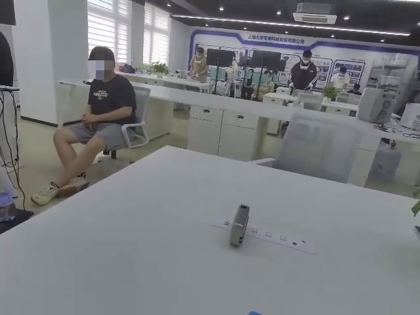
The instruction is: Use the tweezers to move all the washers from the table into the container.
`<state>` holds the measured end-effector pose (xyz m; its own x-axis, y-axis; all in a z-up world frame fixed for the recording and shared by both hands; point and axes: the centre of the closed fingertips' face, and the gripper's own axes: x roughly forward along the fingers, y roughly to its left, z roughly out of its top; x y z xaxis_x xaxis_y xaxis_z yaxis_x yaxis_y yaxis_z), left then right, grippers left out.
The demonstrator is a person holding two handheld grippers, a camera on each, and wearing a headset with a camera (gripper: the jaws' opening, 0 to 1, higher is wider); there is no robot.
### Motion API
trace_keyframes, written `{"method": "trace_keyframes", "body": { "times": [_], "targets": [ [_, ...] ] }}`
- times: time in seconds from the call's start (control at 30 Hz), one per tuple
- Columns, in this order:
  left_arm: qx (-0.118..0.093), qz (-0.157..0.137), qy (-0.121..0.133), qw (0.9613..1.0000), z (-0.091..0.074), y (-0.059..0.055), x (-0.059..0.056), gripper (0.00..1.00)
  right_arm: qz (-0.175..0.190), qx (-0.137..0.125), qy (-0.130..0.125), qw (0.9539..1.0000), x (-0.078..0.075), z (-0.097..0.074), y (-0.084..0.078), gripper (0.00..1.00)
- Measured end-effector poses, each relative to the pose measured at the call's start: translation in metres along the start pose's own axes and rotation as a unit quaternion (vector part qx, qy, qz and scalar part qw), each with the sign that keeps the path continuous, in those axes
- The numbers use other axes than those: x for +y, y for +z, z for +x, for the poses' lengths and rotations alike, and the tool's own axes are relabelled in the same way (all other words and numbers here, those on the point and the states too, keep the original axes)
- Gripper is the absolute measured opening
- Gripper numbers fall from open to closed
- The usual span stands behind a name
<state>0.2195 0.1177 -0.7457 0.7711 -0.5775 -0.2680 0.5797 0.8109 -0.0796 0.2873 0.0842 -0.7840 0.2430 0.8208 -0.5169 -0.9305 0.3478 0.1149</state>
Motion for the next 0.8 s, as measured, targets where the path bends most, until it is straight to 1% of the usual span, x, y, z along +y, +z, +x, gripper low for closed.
{"method": "trace_keyframes", "body": {
  "times": [0.1,0.2,0.3,0.37,0.43,0.57,0.63,0.7,0.8],
  "targets": [
    [0.001,-0.001,0.001,1.0,0.0,-0.001,0.0,0.75,0.001,0.016,0.004,0.9999,0.002,0.005,-0.01,0.04],
    [0.001,0.0,0.001,1.0,0.0,-0.001,0.0,0.75,-0.002,0.029,0.006,0.9996,0.004,0.007,-0.016,0.04],
    [0.001,0.0,0.002,1.0,0.0,-0.001,0.001,0.75,-0.002,0.035,0.005,0.9994,0.003,0.01,-0.022,0.04],
    [0.001,-0.001,0.002,1.0,0.0,-0.001,0.001,0.75,-0.002,0.038,0.003,0.9993,0.003,0.011,-0.022,0.04],
    [0.001,-0.001,0.003,1.0,0.0,-0.001,0.001,0.75,-0.006,0.043,0.001,0.9991,0.003,0.014,-0.027,0.04],
    [0.003,0.0,0.003,1.0,0.0,-0.001,0.002,0.74,-0.023,0.052,-0.001,0.9984,0.005,0.018,-0.03,0.04],
    [0.004,-0.001,0.003,1.0,0.0,-0.002,0.002,0.74,-0.024,0.057,0.0,0.9981,0.004,0.019,-0.032,0.04],
    [0.004,0.0,0.003,1.0,0.0,-0.002,0.002,0.74,-0.026,0.06,0.002,0.9979,0.004,0.02,-0.034,0.04],
    [0.005,0.0,0.003,1.0,0.0,-0.002,0.001,0.74,-0.03,0.059,0.001,0.9978,0.005,0.018,-0.033,0.04]
  ]
}}
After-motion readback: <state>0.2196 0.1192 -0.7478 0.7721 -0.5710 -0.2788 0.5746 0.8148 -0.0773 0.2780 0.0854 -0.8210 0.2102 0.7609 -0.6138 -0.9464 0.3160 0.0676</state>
